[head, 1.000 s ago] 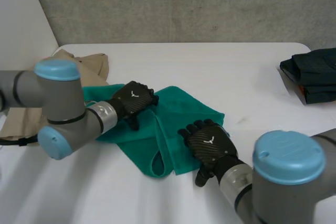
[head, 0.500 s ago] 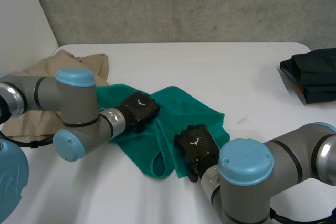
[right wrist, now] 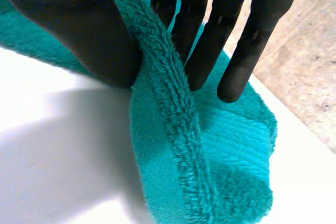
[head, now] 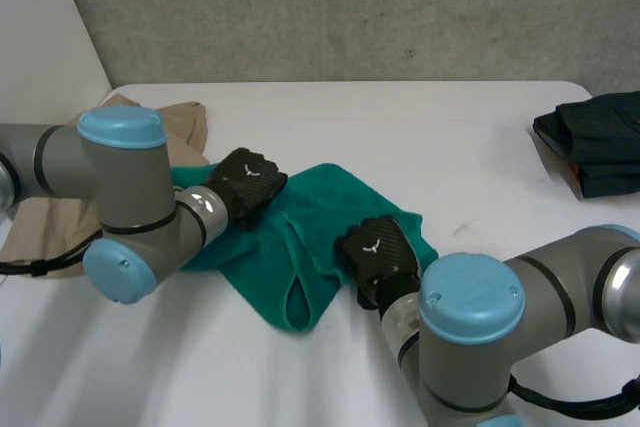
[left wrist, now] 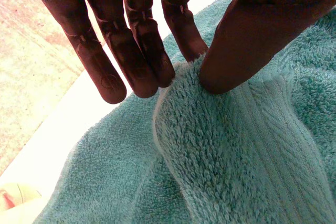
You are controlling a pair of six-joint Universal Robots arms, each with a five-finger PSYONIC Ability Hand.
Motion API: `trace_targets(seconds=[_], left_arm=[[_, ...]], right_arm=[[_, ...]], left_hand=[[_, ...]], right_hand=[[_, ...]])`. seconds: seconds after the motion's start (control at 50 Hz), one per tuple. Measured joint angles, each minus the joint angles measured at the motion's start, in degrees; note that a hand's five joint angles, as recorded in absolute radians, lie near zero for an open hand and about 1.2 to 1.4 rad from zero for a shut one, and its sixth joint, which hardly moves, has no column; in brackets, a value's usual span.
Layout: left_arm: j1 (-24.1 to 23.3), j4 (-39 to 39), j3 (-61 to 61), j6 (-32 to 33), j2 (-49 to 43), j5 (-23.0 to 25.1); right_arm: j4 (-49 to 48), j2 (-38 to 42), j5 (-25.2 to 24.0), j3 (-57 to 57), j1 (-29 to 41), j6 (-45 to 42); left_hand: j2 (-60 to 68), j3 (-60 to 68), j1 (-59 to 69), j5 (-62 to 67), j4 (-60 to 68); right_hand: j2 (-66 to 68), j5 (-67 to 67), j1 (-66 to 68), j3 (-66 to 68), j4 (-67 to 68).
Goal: Fold the laundry.
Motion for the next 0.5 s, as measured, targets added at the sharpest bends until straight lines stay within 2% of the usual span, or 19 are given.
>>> trace_targets(seconds=[0.12, 0.16, 0.26, 0.34, 0.36, 0.38, 0.5], left_arm=[[0.45, -0.20, -1.87, -0.41, 3.28, -0.27], [0.92, -0.33, -3.29, -0.48, 6.38, -0.55], [2.73, -0.87, -7.13, -0.59, 16.63, -1.79], [4.93, -1.26, -9.47, -1.21, 26.37, -3.27], [4.93, -1.26, -9.47, -1.21, 26.37, -3.27], [6.46, -1.41, -10.18, -2.24, 31.91, -4.17], [10.53, -2.53, -10.87, -6.23, 40.66, -5.99]], right_arm=[[1.99, -5.75, -0.17, 0.81, -3.12, -0.16], [4.86, -11.34, -0.56, 1.61, -6.99, -1.06], [16.06, -23.15, -3.12, -0.19, -16.82, -6.14], [26.20, -30.02, -5.84, -5.52, -23.89, -10.84], [26.20, -30.02, -5.84, -5.52, -23.89, -10.84], [31.75, -32.97, -6.94, -9.87, -27.57, -13.02], [42.12, -36.18, -8.13, -19.70, -33.03, -15.39]], left_hand=[[0.00, 0.00, 0.00, 0.00, 0.01], [0.00, 0.00, 0.00, 0.00, 0.01], [0.05, 0.06, 0.27, 0.51, 0.02], [0.10, 0.06, 0.27, 0.50, 0.02], [0.10, 0.06, 0.27, 0.50, 0.02], [0.10, 0.06, 0.27, 0.50, 0.03], [0.11, 0.06, 0.27, 0.50, 0.04]], right_hand=[[0.00, 0.01, 0.00, 0.23, 0.31], [0.00, 0.03, 0.00, 0.32, 0.40], [0.00, 0.07, 0.00, 0.34, 0.42], [0.01, 0.00, 0.00, 0.34, 0.43], [0.01, 0.00, 0.00, 0.34, 0.43], [0.00, 0.00, 0.00, 0.34, 0.44], [0.01, 0.00, 0.00, 0.34, 0.45]])
